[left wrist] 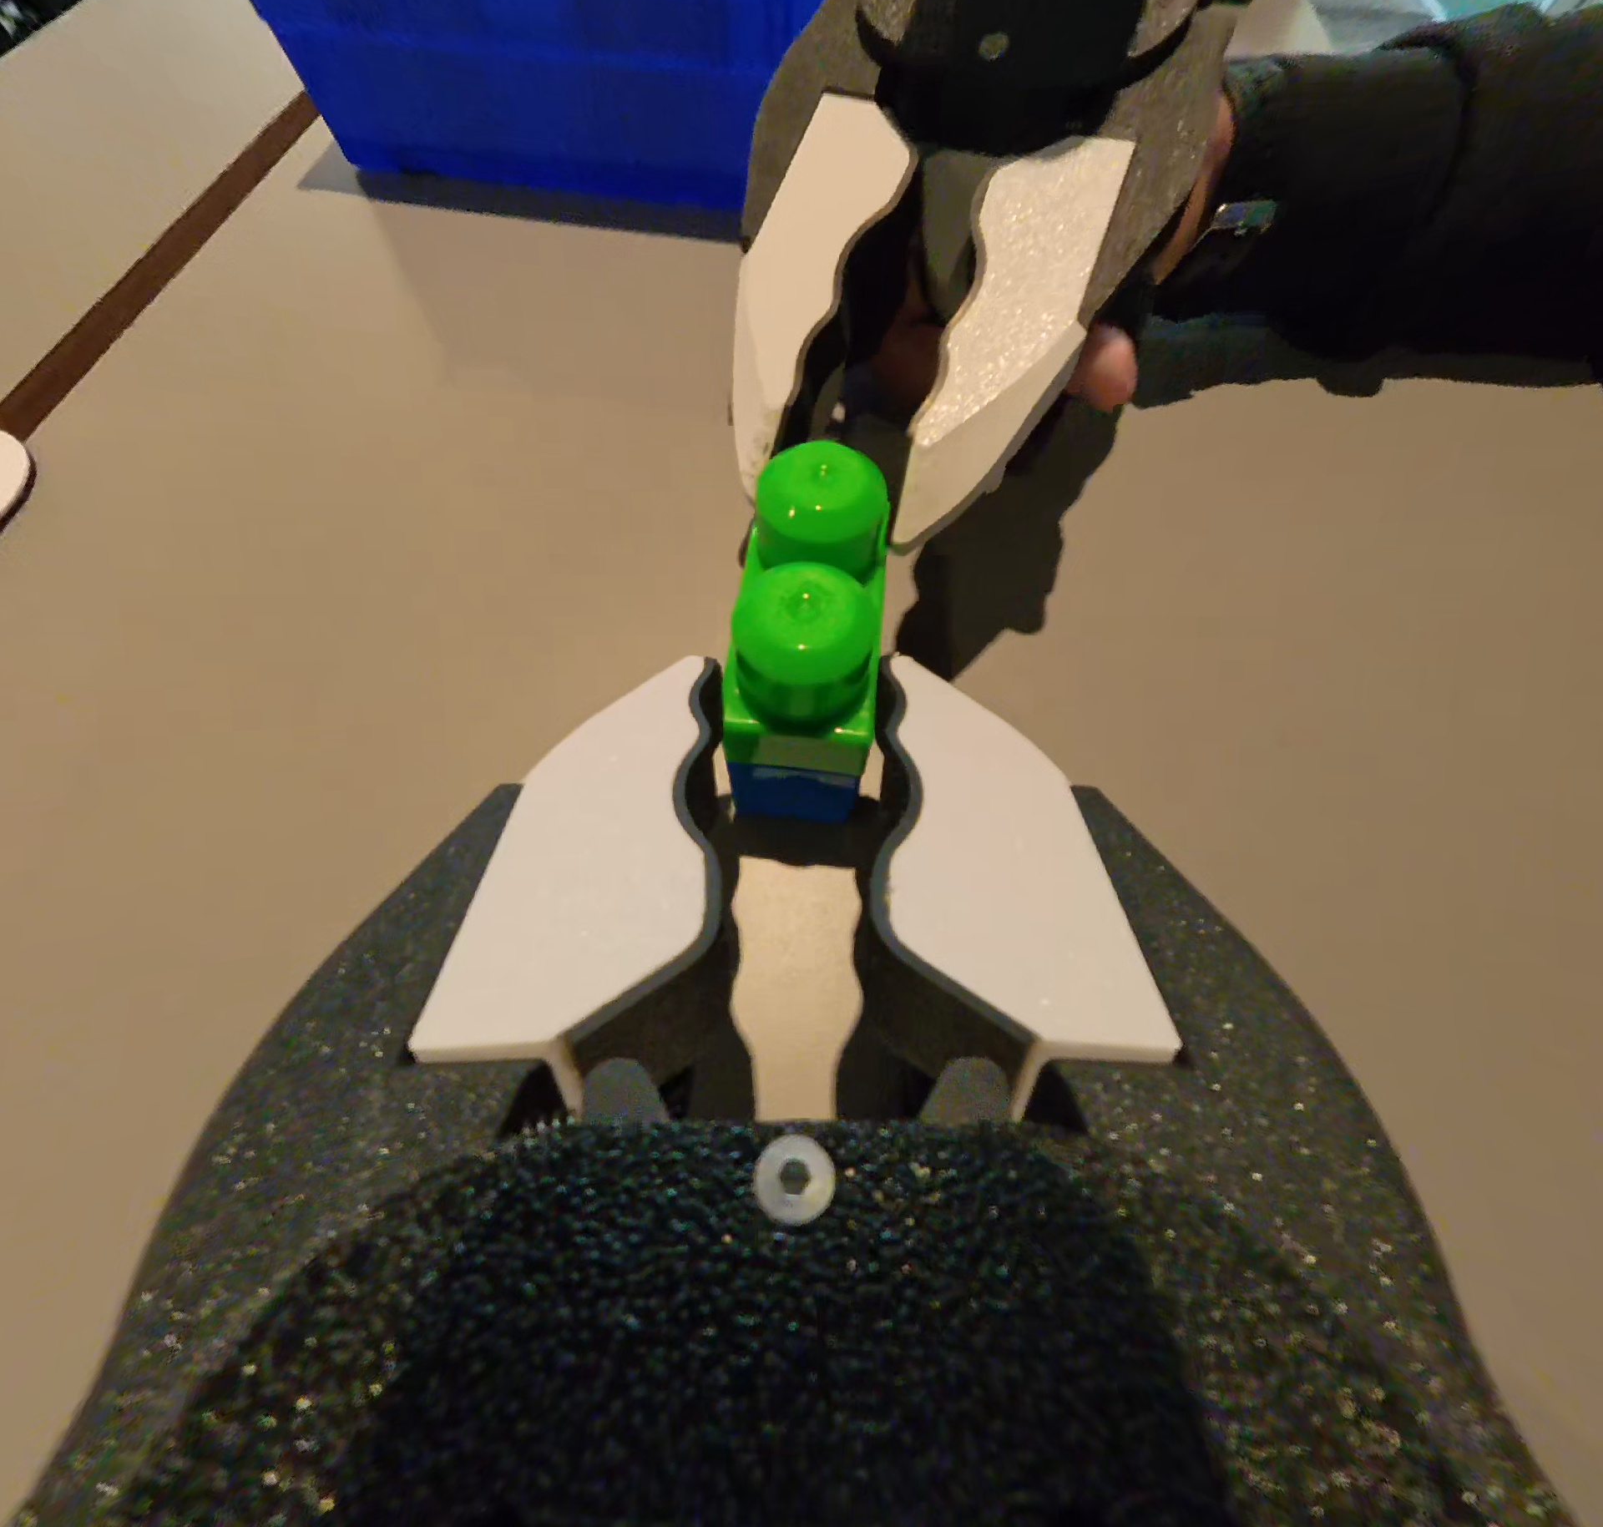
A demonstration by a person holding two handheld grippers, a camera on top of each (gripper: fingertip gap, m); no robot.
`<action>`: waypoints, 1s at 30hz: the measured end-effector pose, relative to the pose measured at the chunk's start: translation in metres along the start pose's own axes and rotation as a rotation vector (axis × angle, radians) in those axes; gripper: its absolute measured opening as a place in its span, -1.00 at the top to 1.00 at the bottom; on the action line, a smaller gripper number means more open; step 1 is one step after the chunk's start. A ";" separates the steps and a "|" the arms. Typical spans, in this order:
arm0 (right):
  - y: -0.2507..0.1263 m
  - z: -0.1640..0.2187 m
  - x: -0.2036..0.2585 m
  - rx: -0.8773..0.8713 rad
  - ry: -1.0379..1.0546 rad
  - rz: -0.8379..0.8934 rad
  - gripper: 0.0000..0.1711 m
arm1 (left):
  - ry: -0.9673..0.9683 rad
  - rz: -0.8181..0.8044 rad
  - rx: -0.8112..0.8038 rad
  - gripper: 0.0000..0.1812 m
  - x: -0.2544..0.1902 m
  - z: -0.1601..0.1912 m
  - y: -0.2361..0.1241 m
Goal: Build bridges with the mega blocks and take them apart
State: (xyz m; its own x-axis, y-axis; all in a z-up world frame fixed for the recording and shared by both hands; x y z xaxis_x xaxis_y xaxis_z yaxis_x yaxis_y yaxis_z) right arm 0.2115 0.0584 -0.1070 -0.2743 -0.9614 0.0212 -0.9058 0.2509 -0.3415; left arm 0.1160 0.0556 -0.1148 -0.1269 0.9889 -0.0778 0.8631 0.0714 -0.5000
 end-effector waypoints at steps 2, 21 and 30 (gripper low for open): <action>-0.006 -0.004 -0.002 -0.060 0.026 -0.011 0.58 | -0.008 0.016 -0.035 0.64 0.001 0.002 -0.003; 0.002 -0.002 0.025 0.011 0.081 -0.113 0.46 | -0.165 0.238 -0.319 0.65 -0.007 -0.020 -0.032; 0.001 0.002 0.030 0.052 0.068 -0.144 0.57 | -0.099 0.261 -0.267 0.65 -0.016 -0.017 -0.026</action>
State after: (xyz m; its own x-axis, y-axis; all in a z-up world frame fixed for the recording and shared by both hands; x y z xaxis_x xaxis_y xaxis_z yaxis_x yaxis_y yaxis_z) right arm 0.2025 0.0294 -0.1086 -0.1659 -0.9767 0.1360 -0.9196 0.1035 -0.3789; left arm 0.1039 0.0402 -0.0863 0.0789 0.9617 -0.2624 0.9679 -0.1369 -0.2108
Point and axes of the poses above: each gripper's, where its closed fingertips meet, y out along the fingers, z out of its underside, x = y × z across the jaws, the point moved 4 cm from there along -y, back along the fingers, and after that the axes turned 5 degrees about z, right-handed, at the moved point
